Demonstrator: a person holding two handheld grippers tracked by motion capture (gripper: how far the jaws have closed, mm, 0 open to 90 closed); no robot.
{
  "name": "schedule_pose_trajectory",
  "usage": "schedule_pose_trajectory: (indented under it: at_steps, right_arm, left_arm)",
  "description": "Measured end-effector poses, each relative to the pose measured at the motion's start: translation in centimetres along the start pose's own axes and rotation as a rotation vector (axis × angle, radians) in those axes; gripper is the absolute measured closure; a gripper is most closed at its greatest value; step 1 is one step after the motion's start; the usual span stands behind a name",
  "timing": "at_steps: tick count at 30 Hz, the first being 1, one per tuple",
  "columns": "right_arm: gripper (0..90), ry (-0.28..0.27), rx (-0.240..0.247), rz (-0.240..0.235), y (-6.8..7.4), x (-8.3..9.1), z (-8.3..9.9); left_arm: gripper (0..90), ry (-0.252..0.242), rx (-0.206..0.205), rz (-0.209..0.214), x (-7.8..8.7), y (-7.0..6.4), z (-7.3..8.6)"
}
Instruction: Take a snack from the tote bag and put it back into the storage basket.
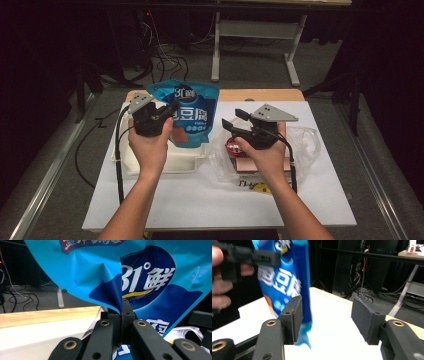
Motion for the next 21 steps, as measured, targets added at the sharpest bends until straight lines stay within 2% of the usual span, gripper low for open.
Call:
schedule_pose_trajectory:
  at_steps: [5,8,12,13,17,18,19,21]
  right_arm:
    - [39.3,0.006,-0.005,0.017,-1.3,1.3,1.7]
    - [38.8,0.006,-0.017,0.022,-1.9,2.0,2.7]
    - [37.3,0.018,-0.014,0.034,-3.0,3.3,4.5]
    - [37.3,0.018,-0.014,0.034,-3.0,3.3,4.5]
    - [35.9,0.034,-0.016,0.060,-3.9,4.6,6.1]
    - [35.8,0.032,-0.021,0.069,-4.3,5.3,6.6]
    - [35.8,0.032,-0.021,0.069,-4.3,5.3,6.6]
    - [35.5,0.039,-0.025,0.083,-4.7,6.1,7.5]
  left_arm:
    - [89.8,-0.008,0.020,-0.022,0.5,1.6,-0.2]
    - [89.8,-0.012,0.013,-0.027,0.7,2.3,-0.2]
    - [89.8,-0.019,0.027,-0.038,1.0,3.4,-0.2]
    - [89.8,-0.019,0.027,-0.038,1.0,3.4,-0.2]
    - [89.8,-0.030,0.016,-0.059,1.2,4.8,0.0]
    - [89.7,-0.025,0.016,-0.066,1.2,5.6,0.2]
    - [89.8,-0.025,0.016,-0.066,1.2,5.6,0.2]
    - [89.7,-0.028,0.026,-0.075,1.2,6.9,0.4]
Point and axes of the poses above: each handheld gripper's, and its own axes: x roughly backward along the jaws, z roughly out of its underside, y roughly to its left, the point moved 7 cm from there along -x, roughly forward along the jaws
